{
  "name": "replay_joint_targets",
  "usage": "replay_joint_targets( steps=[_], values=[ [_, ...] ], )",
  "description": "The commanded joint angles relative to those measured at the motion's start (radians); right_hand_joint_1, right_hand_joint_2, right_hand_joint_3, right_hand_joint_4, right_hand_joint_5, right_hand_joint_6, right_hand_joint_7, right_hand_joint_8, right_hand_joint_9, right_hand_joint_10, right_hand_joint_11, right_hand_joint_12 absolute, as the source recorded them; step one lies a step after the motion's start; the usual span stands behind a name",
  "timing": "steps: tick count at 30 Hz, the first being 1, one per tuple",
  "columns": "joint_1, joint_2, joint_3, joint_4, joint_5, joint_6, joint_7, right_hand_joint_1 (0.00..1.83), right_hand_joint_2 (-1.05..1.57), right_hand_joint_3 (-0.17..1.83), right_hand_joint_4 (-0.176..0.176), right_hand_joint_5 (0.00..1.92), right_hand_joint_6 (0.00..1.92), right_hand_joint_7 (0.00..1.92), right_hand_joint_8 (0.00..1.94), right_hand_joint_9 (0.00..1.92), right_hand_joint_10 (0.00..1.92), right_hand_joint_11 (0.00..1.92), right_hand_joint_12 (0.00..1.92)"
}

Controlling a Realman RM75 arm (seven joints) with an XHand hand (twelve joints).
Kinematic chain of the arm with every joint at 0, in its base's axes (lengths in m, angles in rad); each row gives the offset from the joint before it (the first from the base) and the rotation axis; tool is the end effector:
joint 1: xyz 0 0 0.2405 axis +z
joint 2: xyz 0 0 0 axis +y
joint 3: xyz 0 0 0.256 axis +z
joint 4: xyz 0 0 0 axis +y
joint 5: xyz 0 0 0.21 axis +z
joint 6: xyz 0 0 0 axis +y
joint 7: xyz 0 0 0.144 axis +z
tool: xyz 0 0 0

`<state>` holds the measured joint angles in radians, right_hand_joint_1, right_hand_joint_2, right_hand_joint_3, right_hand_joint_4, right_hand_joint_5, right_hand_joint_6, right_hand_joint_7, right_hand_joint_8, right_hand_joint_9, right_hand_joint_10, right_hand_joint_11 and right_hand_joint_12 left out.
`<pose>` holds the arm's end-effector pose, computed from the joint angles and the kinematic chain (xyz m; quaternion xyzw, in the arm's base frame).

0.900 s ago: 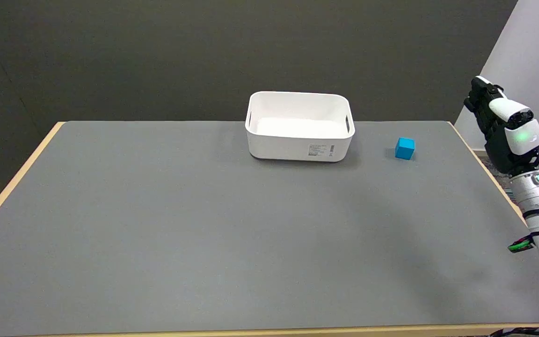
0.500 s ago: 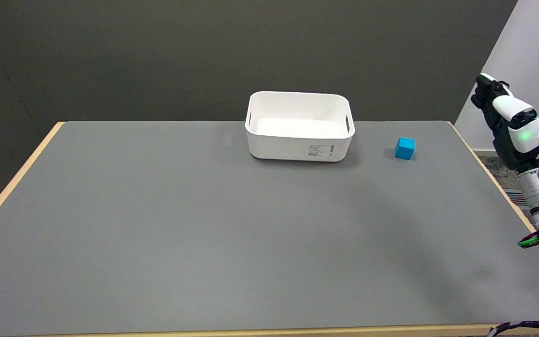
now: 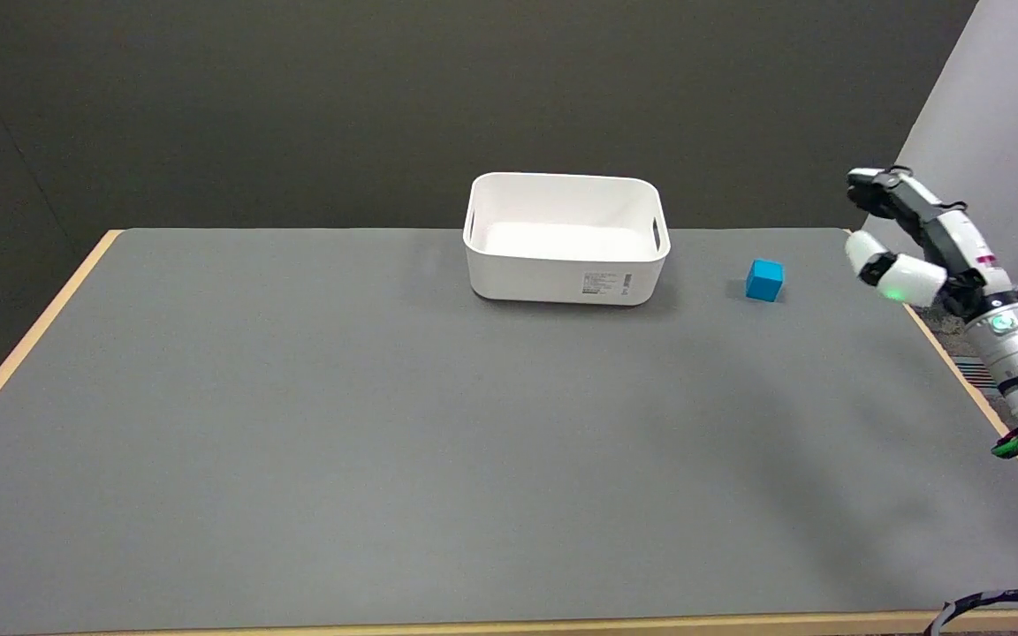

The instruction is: Pick up blue wooden cube.

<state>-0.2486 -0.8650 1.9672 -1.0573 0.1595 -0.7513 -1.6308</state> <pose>-0.2251 -0.2433 0.5578 0.6026 -0.1750 0.4059 0.6645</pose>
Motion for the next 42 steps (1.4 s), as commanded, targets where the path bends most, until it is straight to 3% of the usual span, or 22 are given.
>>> replay_joint_targets(
  steps=[1,6,15,27,38,42],
  values=[
    [0.250,0.116,-0.227,0.080,-0.251,0.367,-0.440,0.63,0.70,0.96,0.038,0.18,0.39,0.27,0.31,0.17,0.51,0.00,0.77],
    [0.383,0.126,-0.290,0.199,-0.296,0.378,-0.433,0.56,0.66,0.96,0.030,0.14,0.35,0.23,0.27,0.13,0.48,0.00,0.72],
    [0.638,0.145,-0.550,0.443,-0.309,0.426,-0.440,0.46,0.61,1.02,0.032,0.11,0.40,0.18,0.32,0.10,0.53,0.00,0.76],
    [0.702,0.106,-0.681,0.513,-0.309,0.450,-0.440,0.43,0.61,1.03,0.036,0.10,0.41,0.18,0.32,0.08,0.52,0.00,0.75],
    [0.714,0.076,-0.713,0.526,-0.309,0.460,-0.433,0.46,0.64,0.97,0.037,0.15,0.37,0.21,0.28,0.12,0.48,0.00,0.77],
    [0.723,0.073,-0.720,0.526,-0.302,0.454,-0.433,0.46,0.62,1.03,0.038,0.14,0.43,0.21,0.34,0.13,0.54,0.00,0.81]
  ],
)
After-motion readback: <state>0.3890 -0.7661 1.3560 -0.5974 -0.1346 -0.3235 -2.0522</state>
